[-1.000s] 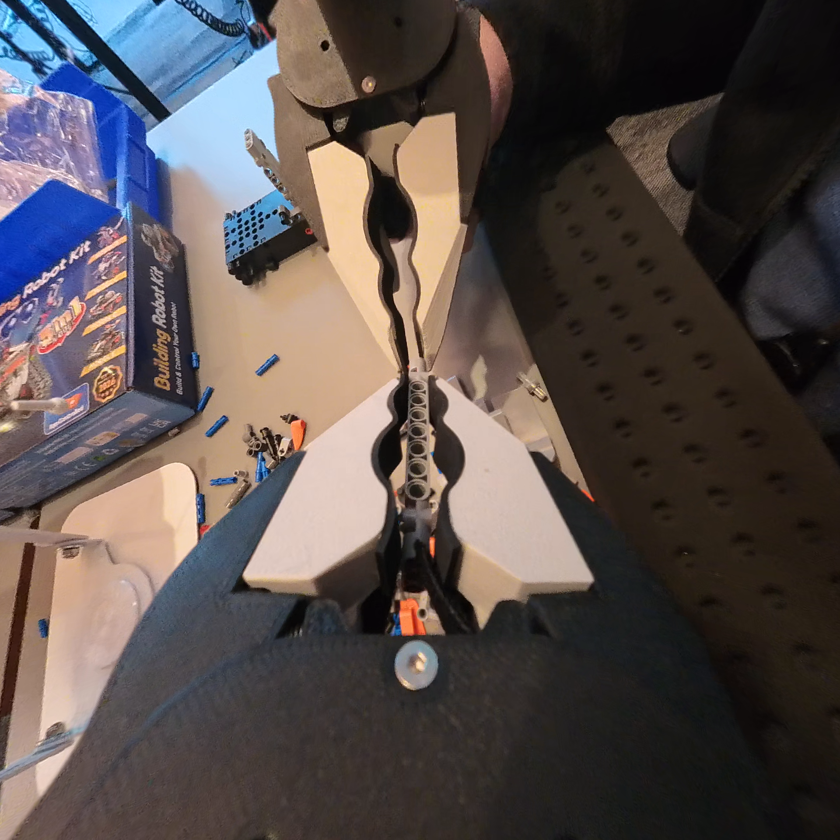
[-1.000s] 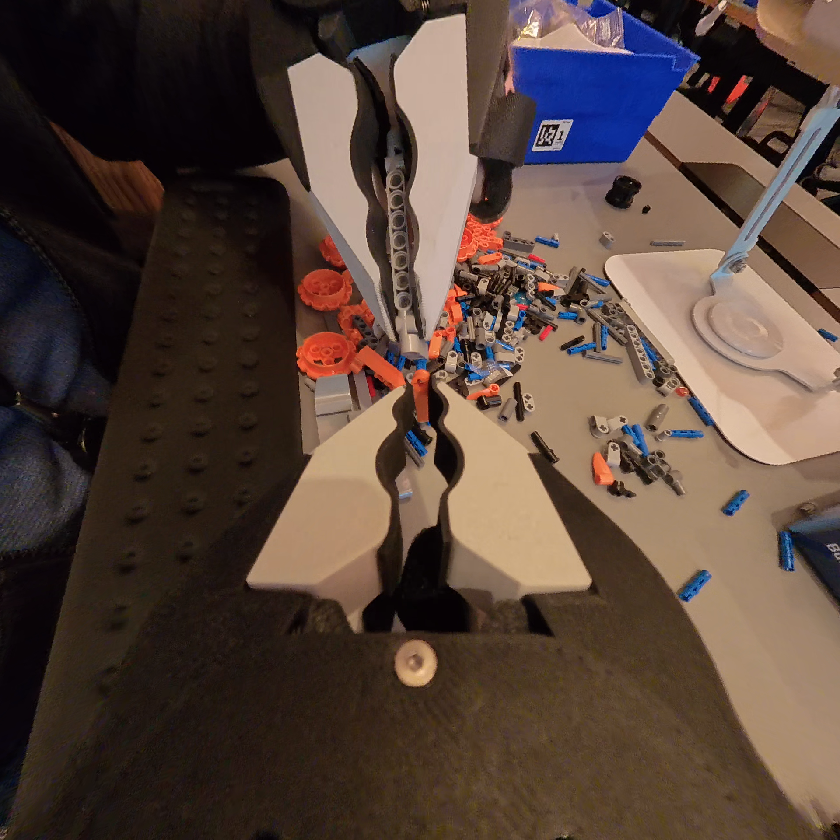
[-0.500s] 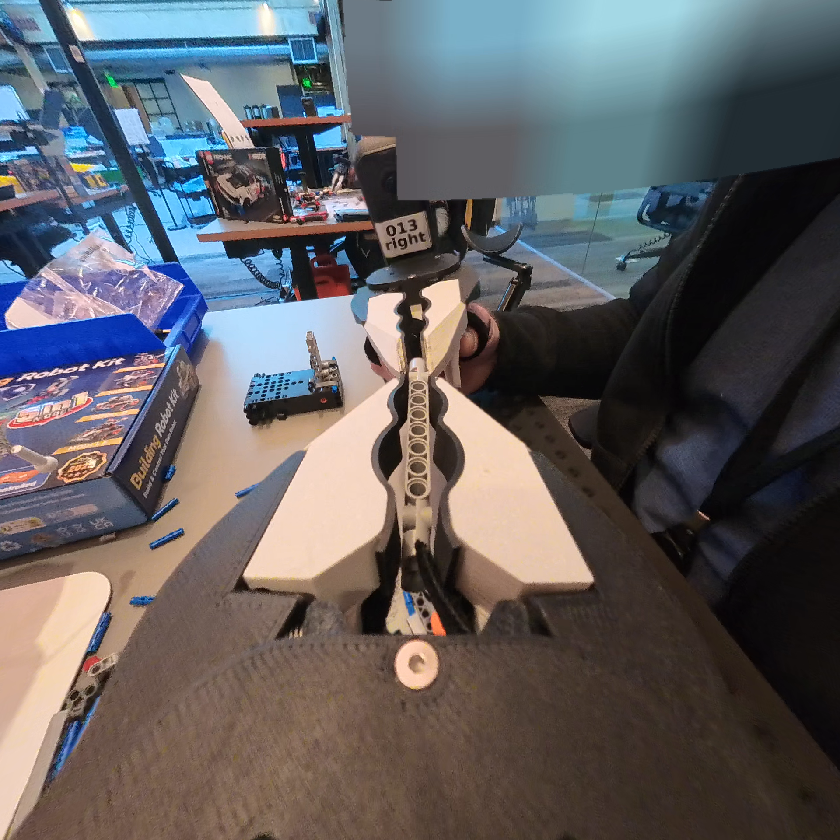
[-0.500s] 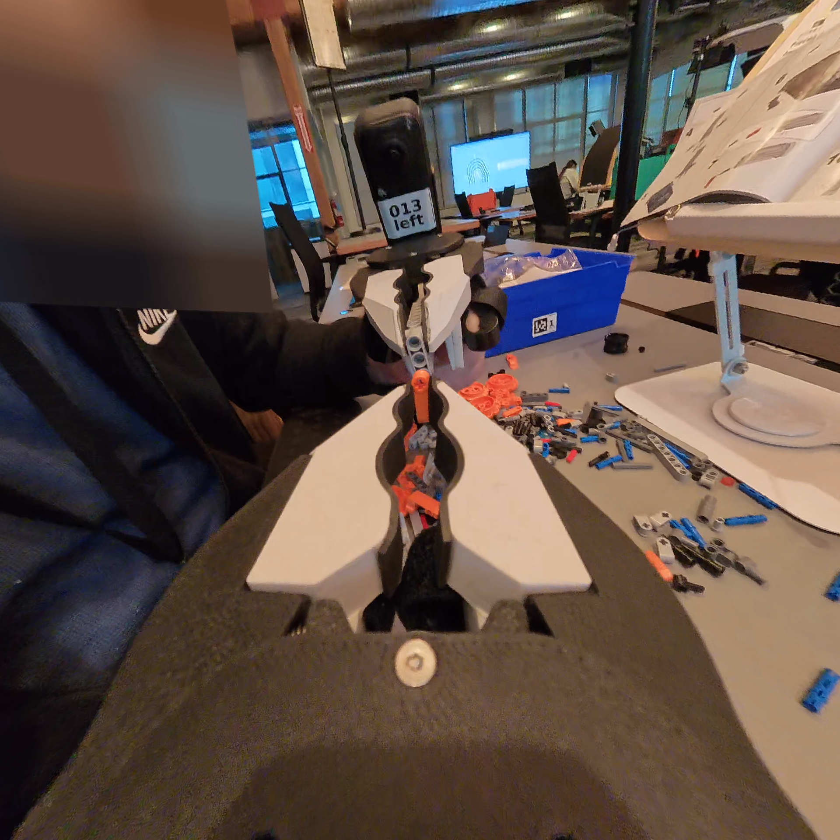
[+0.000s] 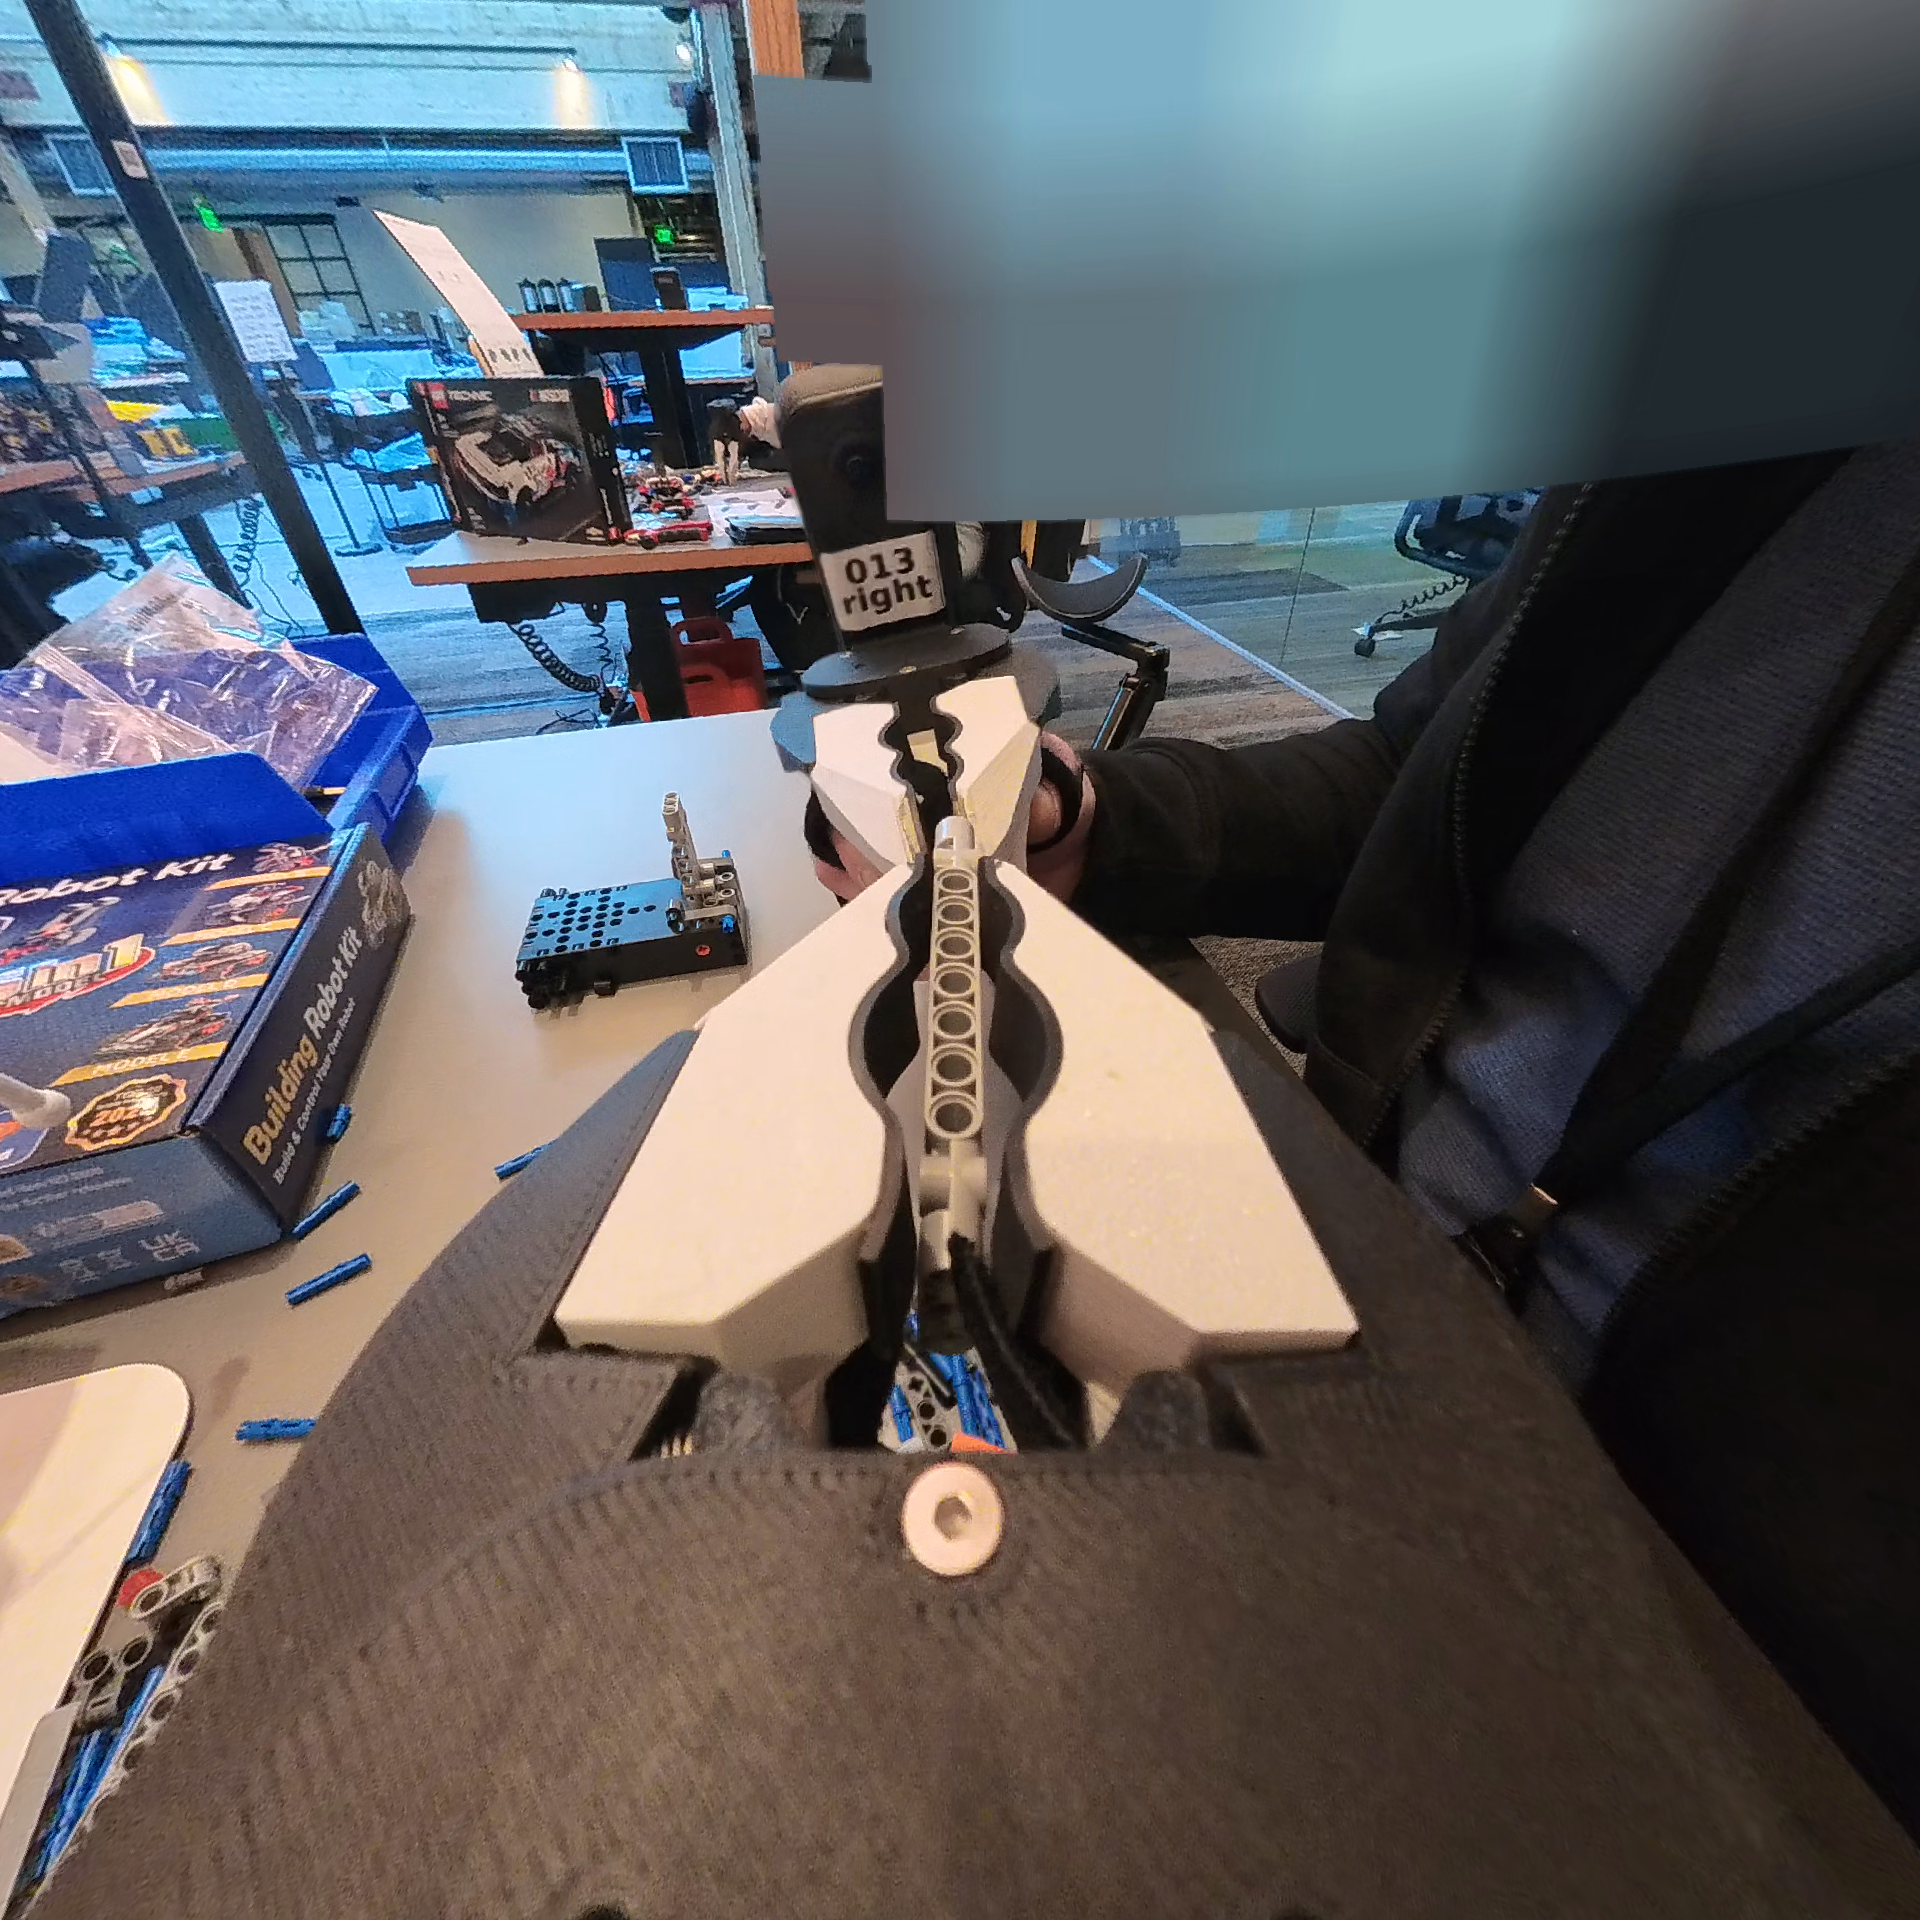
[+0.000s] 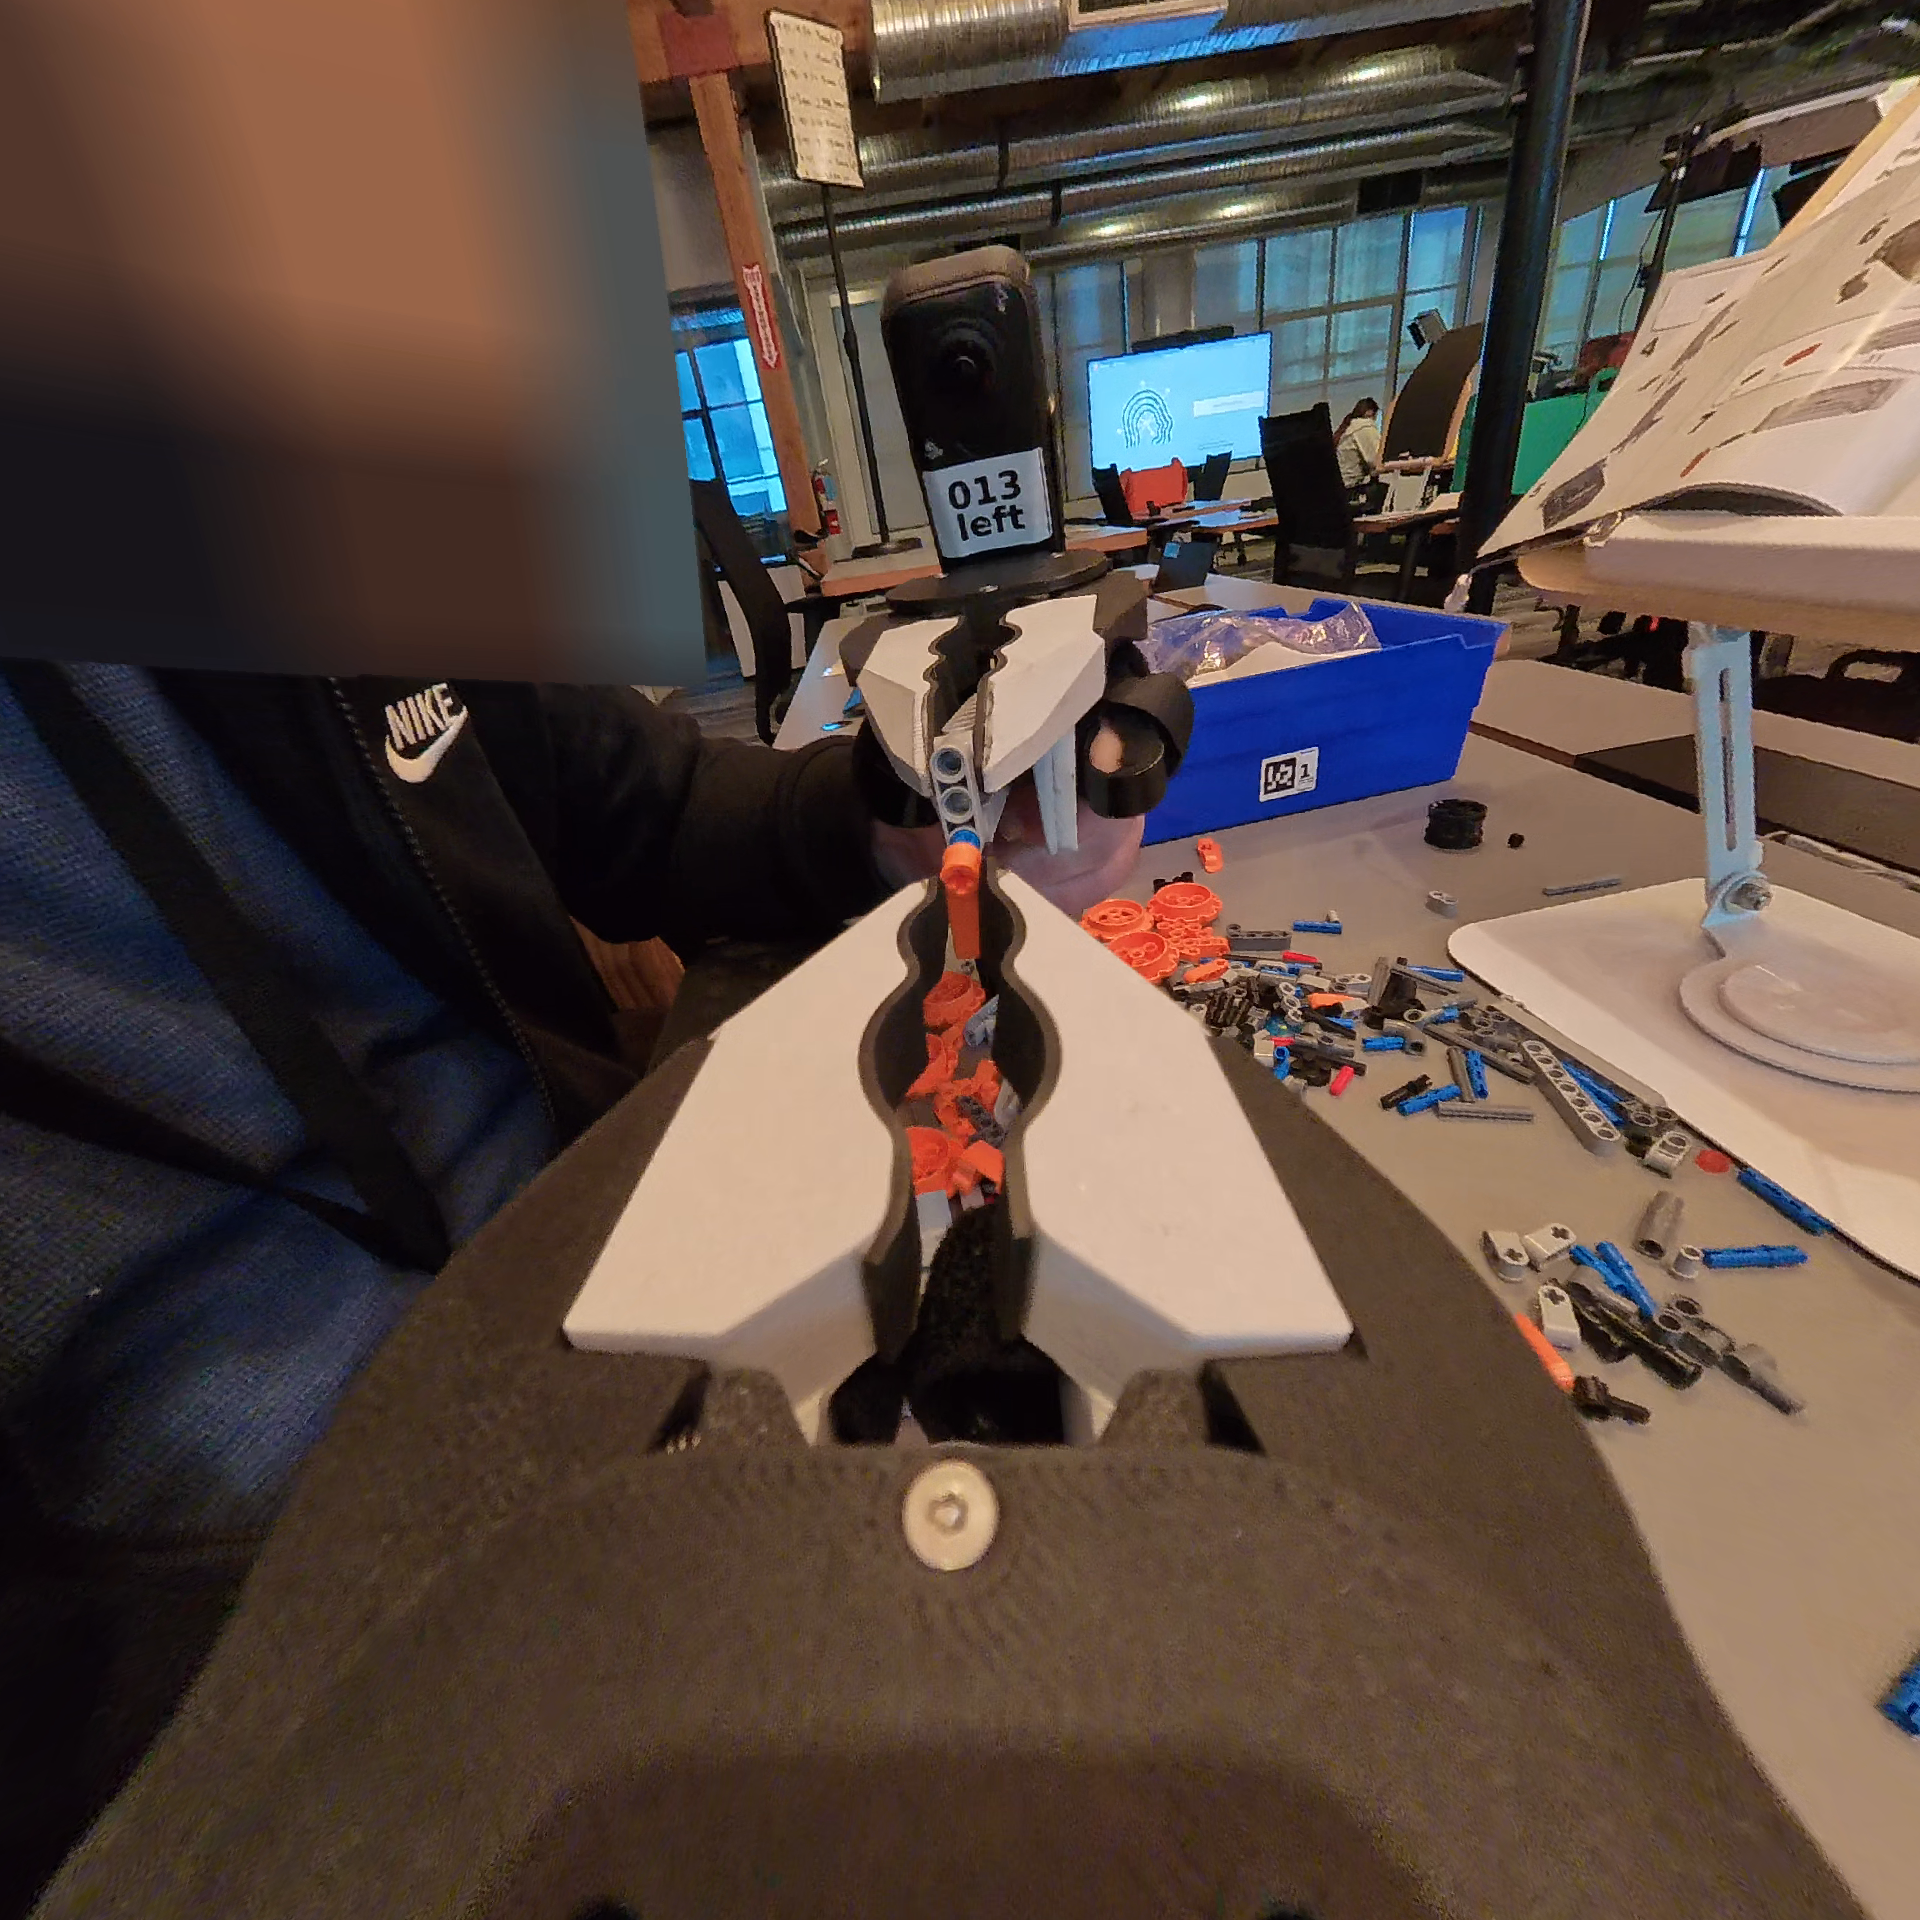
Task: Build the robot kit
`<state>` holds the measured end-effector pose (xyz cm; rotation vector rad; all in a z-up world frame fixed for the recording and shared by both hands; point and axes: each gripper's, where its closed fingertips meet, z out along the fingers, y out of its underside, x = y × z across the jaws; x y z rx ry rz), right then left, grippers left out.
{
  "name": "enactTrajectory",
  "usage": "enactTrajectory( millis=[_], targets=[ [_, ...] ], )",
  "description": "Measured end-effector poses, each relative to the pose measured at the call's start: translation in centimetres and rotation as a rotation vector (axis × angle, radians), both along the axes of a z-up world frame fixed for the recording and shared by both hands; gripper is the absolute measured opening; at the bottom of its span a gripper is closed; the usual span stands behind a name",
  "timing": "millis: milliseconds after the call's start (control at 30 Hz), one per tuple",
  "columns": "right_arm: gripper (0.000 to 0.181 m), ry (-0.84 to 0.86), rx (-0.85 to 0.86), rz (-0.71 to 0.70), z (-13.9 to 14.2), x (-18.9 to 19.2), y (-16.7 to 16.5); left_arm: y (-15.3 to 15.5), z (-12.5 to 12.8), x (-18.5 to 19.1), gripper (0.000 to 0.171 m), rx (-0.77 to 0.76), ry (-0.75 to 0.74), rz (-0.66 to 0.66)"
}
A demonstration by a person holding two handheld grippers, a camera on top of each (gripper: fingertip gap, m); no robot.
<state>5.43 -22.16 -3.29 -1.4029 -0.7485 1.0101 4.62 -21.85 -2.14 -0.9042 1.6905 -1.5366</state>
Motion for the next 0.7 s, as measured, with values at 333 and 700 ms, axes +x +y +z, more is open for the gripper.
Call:
enactTrajectory(
  millis=[333, 700],
  targets=[
    [0.005, -0.221, 0.106, -0.046, -0.3, 0.0, 0.0, 0.0, -0.2, 0.0, 0.005, -0.039, 0.027, -0.018],
    [0.005, -0.233, 0.072, -0.018, -0.8, -0.2, 0.5, 0.3, -0.6, 0.2, 0.005, -0.054, 0.028, -0.01]
  ],
)
